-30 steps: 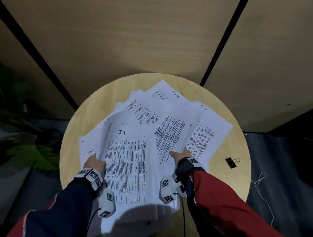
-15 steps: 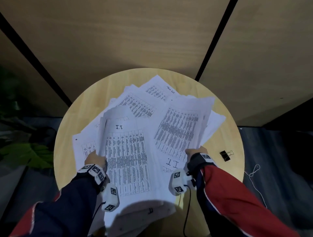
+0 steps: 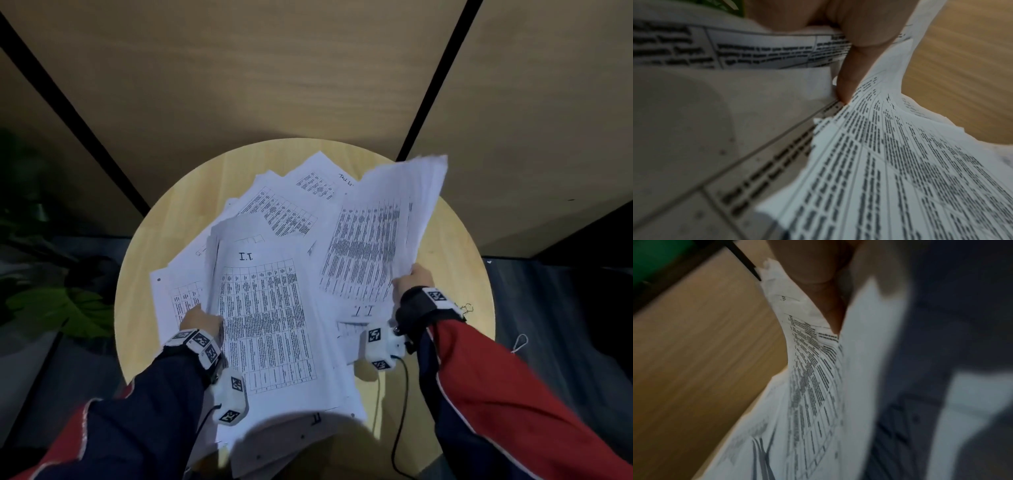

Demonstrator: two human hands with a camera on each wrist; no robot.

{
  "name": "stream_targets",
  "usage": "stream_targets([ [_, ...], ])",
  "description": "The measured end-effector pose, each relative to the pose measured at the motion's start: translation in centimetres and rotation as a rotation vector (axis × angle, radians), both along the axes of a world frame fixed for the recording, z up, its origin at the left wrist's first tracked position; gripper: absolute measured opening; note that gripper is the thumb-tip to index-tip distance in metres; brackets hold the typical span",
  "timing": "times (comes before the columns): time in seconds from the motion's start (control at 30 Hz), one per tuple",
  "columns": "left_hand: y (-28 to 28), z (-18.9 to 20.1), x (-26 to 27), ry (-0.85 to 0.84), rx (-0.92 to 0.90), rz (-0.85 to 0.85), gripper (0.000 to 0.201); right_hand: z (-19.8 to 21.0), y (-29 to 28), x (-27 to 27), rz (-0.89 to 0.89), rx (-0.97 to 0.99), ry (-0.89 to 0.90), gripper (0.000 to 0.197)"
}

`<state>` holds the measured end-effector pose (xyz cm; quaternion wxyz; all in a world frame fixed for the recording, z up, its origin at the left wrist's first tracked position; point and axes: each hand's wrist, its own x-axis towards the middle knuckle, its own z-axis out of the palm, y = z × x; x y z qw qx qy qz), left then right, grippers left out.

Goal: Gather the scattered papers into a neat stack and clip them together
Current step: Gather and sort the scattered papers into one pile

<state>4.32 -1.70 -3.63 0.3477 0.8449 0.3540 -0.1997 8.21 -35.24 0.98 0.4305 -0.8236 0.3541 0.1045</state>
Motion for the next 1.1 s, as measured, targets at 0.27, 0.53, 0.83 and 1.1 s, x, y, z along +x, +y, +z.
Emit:
stream_targets([
  [0.27, 0.0, 0.5, -0.2, 0.017, 0.004, -0.013, 0.047, 8.5, -3.2, 0.6, -0.133, 0.171, -0.492, 0.024],
  [0.53, -1.1, 0.9, -0.1, 0.030, -0.055, -0.028, 0.047, 8.1, -0.6, -0.5, -0.053, 0.463, -0.525, 0.026],
  [0.83, -0.3, 1.1, -0.5, -0.046, -0.378, 0.284, 0.078, -4.1, 4.7, -5.5, 0.271, 0.200, 0.102, 0.045],
  [1.1, -0.2, 1.0, -0.7, 0.054, -0.251, 0.196, 0.108, -5.4, 6.1, -4.6, 0.197, 0.100, 0.039, 0.036],
])
